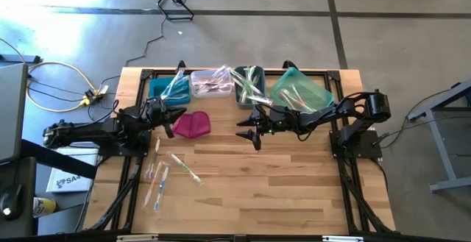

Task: Pick & Place Toothbrushes
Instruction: Put the green toothbrush into the dark blue bin

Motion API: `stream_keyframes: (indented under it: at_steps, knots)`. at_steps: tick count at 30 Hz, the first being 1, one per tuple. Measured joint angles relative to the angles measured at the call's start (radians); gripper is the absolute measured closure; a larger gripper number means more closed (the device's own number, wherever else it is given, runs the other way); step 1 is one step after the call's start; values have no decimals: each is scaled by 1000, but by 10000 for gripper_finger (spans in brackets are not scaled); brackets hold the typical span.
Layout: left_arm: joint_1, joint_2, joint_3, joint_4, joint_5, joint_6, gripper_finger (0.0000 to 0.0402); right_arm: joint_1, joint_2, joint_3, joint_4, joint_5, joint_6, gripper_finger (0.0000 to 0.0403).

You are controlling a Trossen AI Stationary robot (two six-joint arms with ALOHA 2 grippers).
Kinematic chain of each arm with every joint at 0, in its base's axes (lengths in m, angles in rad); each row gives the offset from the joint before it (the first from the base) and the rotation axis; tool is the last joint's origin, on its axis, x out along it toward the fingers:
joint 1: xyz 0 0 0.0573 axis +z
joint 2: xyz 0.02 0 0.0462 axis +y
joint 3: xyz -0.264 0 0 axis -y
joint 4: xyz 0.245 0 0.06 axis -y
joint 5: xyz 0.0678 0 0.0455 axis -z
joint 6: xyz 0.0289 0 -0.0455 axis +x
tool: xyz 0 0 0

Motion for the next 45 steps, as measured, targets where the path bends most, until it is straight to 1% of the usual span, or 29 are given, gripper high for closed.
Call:
stream_keyframes:
  at_steps: [2, 5, 10, 17, 25, 29, 32, 38, 45]
  knots:
    - [-33, 0, 0, 10, -1, -7, 400, 0, 0, 0, 0, 0, 0, 195]
    - [-85, 0, 0, 19, -30, -25, 399, 0, 0, 0, 0, 0, 0, 195]
    - [-187, 0, 0, 19, -112, -27, 399, 0, 0, 0, 0, 0, 0, 195]
    - [-347, 1, 0, 16, -265, -27, 399, 0, 0, 0, 12, 12, -12, 195]
    - [-501, 24, 0, 15, -429, -30, 399, 0, 0, 0, 40, 33, -149, 195]
    - [-550, 74, 0, 16, -491, -72, 399, 0, 0, 0, 41, 30, -153, 195]
    - [-576, 126, 0, 41, -513, -104, 399, 0, 0, 0, 41, 30, -153, 195]
    - [-614, 267, 0, 212, -517, -95, 399, 0, 0, 0, 41, 30, -153, 195]
    - [-621, 439, 1, 394, -516, -74, 399, 0, 0, 0, 41, 30, -157, 195]
